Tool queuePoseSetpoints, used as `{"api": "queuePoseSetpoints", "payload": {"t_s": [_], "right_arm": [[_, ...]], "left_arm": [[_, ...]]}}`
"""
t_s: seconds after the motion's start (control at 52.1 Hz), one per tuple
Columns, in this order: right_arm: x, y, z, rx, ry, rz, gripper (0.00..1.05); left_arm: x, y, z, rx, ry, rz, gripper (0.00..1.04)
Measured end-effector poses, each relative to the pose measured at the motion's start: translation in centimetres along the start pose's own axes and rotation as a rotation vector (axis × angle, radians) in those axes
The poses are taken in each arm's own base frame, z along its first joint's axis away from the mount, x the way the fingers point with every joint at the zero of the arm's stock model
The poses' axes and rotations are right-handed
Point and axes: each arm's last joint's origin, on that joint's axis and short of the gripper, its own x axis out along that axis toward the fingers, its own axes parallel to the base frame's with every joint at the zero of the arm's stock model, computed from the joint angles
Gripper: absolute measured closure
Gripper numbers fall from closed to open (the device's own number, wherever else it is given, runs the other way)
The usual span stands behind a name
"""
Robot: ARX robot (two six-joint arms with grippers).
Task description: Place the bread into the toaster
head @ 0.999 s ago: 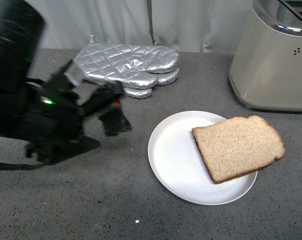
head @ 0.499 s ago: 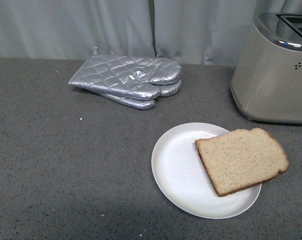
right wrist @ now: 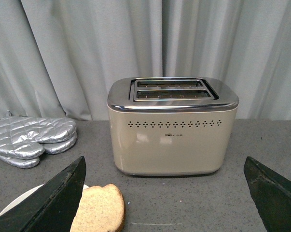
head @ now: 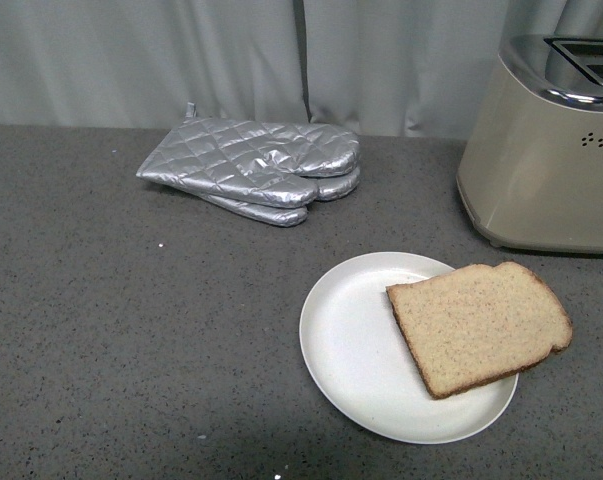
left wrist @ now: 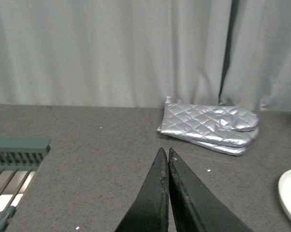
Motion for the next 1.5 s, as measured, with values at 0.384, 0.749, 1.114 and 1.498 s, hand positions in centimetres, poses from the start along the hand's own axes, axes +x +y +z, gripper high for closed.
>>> {"api": "queuePoseSetpoints", "payload": {"t_s": [0.384,0.749,1.114,1.498], "right_arm": [[0.0,0.0,0.0,0.0,0.0,0.0,0.09],[1.7,0.0,-0.2,0.308,0.263,-0.07,0.09],[6.5,-0.4,-5.3,0.594,0.447,-0.334,0.09],[7.7,2.6,-10.0,0.669,0.551,-0.291,0.09]], "left_arm": [[0.0,-1.5,0.0,0.0,-0.003,-0.036,1.01],[0.0,-1.5,0.0,-0.001,-0.004,-0.036,0.53],[0.0,-1.5,0.0,0.002,-0.004,-0.036,0.07],[0.0,-1.5,0.0,0.002,-0.004,-0.036,0.07]]}}
